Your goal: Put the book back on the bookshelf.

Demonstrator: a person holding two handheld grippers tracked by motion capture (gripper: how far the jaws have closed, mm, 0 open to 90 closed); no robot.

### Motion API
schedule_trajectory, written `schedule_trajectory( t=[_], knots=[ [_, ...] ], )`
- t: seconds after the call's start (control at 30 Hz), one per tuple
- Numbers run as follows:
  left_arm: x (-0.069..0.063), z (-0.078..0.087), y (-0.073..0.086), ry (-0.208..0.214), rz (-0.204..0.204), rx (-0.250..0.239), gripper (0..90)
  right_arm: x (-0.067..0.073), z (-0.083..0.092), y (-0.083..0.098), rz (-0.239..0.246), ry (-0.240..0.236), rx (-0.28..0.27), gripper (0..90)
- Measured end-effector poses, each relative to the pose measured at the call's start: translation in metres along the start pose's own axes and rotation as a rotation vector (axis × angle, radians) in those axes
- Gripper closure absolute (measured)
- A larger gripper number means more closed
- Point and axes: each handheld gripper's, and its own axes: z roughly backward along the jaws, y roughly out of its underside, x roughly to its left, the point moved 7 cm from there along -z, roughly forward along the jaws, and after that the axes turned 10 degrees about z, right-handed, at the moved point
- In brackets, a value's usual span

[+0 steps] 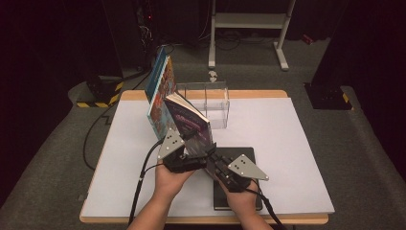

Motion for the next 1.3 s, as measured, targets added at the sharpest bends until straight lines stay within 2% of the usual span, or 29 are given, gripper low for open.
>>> schedule_trajectory(
  t=[0.17,0.37,0.5,0.77,0.93,1.13,1.3],
  knots=[
    [-0.001,0.005,0.001,-0.011,0.022,-0.009,16.3,0.008,0.001,0.001,0.007,-0.054,-0.007,78.8],
    [0.0,0.01,0.007,-0.031,-0.013,0.008,17.6,0.024,0.0,0.005,0.012,-0.134,-0.002,72.4],
    [0.003,0.015,0.01,-0.049,-0.04,0.001,20.0,0.034,-0.001,0.007,0.02,-0.161,0.004,70.7],
    [0.012,0.023,0.013,-0.087,-0.056,0.006,23.6,0.045,-0.005,0.012,0.037,-0.193,0.025,67.6],
    [0.017,0.027,0.015,-0.103,-0.063,0.005,30.4,0.052,-0.007,0.015,0.046,-0.212,0.038,66.9],
    [0.017,0.03,0.017,-0.112,-0.086,0.003,34.0,0.053,-0.007,0.017,0.049,-0.217,0.049,65.4],
    [0.016,0.031,0.019,-0.111,-0.104,-0.002,41.1,0.051,-0.005,0.018,0.036,-0.229,0.056,62.6]
  ],
)
